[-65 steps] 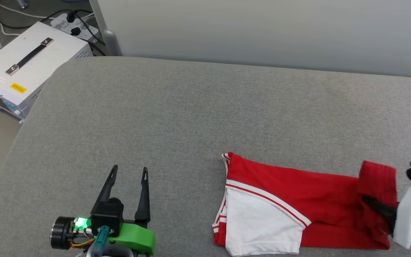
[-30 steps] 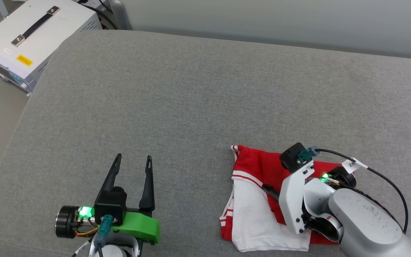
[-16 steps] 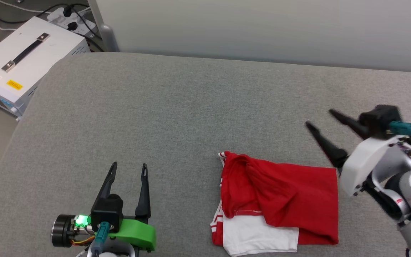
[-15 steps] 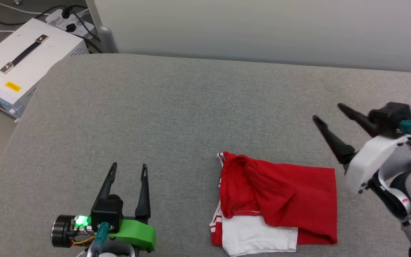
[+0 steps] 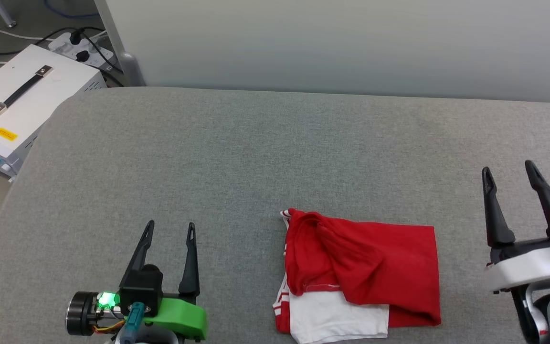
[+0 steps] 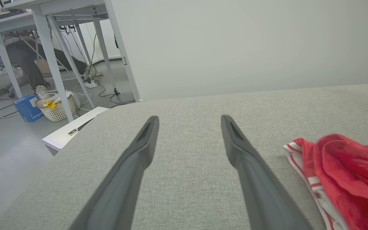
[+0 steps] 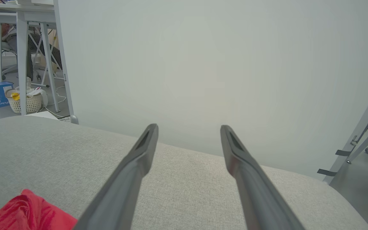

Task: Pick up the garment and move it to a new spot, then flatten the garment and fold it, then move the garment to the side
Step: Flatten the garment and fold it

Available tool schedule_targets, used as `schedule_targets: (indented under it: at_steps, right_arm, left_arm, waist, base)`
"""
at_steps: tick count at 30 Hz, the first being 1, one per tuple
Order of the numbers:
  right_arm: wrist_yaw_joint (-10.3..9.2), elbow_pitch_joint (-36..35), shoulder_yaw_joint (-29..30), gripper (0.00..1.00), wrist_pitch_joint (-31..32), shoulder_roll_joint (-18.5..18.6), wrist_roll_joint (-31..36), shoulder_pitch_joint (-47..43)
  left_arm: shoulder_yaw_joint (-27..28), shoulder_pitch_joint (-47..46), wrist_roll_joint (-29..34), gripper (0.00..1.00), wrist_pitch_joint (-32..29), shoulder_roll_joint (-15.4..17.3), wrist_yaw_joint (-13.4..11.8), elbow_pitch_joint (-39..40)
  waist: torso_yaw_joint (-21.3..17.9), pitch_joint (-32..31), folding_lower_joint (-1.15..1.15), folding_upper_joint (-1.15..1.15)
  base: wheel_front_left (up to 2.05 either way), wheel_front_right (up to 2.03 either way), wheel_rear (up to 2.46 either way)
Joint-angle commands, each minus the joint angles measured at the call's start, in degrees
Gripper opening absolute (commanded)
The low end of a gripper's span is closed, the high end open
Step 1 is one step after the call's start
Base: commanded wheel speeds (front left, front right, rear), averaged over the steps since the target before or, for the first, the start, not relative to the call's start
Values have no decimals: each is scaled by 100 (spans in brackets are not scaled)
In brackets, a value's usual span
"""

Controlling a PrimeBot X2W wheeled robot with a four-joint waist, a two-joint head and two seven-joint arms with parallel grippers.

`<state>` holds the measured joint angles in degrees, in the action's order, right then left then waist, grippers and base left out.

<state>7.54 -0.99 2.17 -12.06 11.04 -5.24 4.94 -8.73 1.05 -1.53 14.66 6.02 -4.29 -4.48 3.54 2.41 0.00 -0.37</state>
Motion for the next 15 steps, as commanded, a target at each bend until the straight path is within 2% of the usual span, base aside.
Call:
schedule_targets:
  at_steps: [1, 4, 15]
  right_arm:
    - [-5, 60, 42, 100, -93, -105, 48, -139]
    - [-5, 215, 84, 100, -205, -307, 69, -374]
    - [-5, 383, -12, 100, -291, -645, 116, -1033]
  left_arm:
    - [21, 104, 40, 100, 34, 37, -23, 32]
    - [15, 152, 38, 100, 34, 46, -15, 42]
    - [28, 312, -2, 100, 34, 48, -8, -16]
  waist:
    - [-17, -22, 0, 37]
    - [-39, -73, 0, 37]
    - [-67, -241, 0, 37]
  base:
    - [0, 0, 0]
    - [0, 0, 0]
    - [0, 0, 0]
